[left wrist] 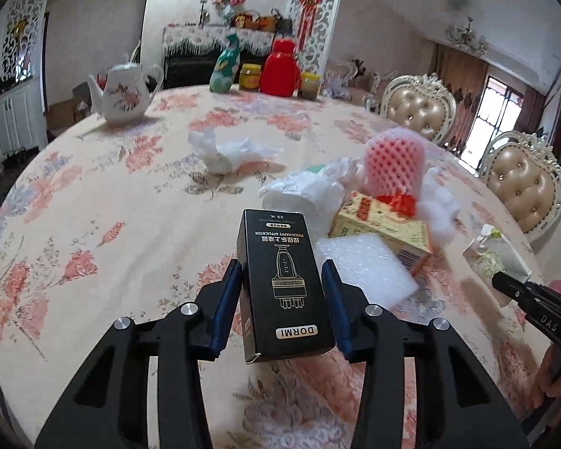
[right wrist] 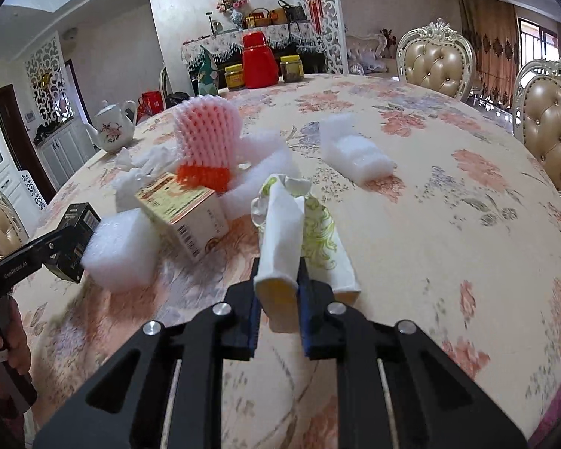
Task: Collect trash
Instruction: 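Grasp the black DORMI box with the left gripper while the right gripper grasps the rolled paper cup, then carry the box and cup to the pink bin and drop both inside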
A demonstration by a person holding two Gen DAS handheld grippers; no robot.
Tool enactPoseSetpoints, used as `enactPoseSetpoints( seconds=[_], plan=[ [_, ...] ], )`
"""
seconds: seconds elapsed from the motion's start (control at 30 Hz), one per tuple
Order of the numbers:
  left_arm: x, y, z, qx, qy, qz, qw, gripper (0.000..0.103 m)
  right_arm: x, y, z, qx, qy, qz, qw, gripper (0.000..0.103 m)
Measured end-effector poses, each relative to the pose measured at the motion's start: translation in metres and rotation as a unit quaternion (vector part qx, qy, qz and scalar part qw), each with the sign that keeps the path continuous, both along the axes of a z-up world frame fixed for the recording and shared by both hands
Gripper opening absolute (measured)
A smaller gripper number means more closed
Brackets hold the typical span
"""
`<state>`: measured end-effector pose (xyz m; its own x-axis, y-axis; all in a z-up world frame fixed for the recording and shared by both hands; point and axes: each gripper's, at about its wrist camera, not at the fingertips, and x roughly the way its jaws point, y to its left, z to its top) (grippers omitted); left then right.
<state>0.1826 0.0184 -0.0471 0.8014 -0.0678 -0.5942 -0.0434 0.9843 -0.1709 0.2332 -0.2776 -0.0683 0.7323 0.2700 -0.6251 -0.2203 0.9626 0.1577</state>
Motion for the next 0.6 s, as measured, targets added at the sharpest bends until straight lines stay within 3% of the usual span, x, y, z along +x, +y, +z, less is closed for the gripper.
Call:
enactPoseSetpoints(
  seconds=[0.4,0.6],
  plan=[
    [-0.046,-0.029,0.021,-0.009,-0.083,-0.051,0.9952,0.042,-0.046,-0.007,0.008,0.016,-0.030,-0.004,0.999,0.016],
    [-0.062,-0.059,0.025,-0.002,-0.118,-0.092,0.9887,0.042,-0.066,-0.012,0.019,0.019,-0.065,-0.003,0.998,0.016]
  ],
)
